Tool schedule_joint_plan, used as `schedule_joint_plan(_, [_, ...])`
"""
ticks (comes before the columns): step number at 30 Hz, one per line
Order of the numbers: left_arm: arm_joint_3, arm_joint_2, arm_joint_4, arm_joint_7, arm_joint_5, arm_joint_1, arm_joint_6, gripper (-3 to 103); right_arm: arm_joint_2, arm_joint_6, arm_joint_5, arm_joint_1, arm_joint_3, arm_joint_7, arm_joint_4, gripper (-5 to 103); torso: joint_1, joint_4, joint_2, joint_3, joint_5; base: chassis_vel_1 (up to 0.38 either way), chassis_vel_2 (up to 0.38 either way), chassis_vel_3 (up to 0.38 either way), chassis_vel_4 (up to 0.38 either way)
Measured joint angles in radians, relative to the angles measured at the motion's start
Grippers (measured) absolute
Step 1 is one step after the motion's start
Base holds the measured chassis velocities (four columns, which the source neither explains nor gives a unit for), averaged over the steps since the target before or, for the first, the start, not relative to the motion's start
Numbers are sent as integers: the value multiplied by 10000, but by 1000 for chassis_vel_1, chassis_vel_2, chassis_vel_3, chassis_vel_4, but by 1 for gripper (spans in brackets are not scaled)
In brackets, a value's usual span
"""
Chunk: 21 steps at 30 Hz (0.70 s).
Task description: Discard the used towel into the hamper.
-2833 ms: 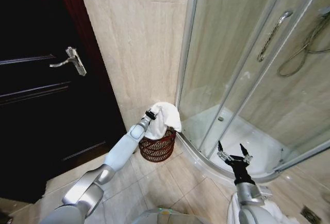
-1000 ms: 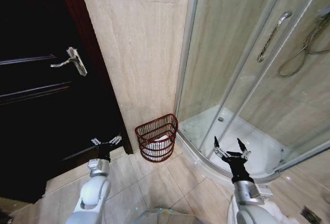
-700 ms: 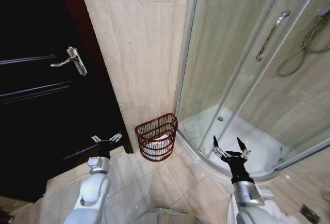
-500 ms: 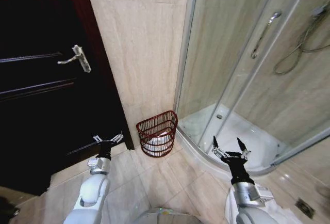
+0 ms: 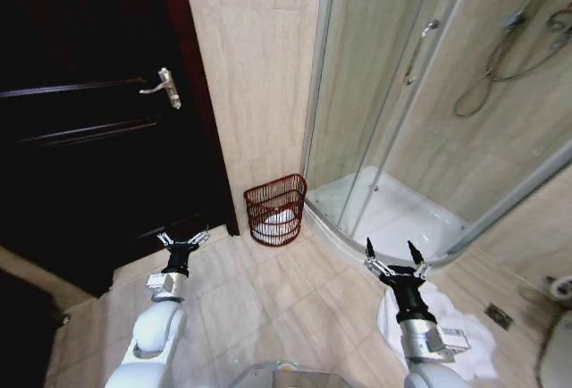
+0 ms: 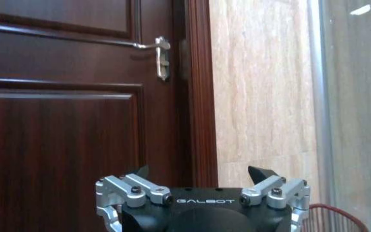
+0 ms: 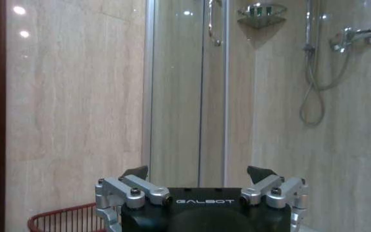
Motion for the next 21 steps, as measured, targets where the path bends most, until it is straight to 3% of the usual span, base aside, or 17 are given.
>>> schedule_joint_plan(7, [230,24,78,20,65,-205,61,100,35,6,48,4,50,164,-78,100,5,-2,-1,3,-2,75,-49,-74,81])
schedule_joint_plan(11, [365,48,113,21,79,-326,148,100,26,-353,-144,-115,241,57,23,100,17,-2,-6,9,0,-62,59,67,-69])
schedule_joint_plan(21, [358,81,137,19,79,-337,186,100,42,-406,-218,-104,262,-5,62,100,7,1,-5,4,2,-45,-37,50,47])
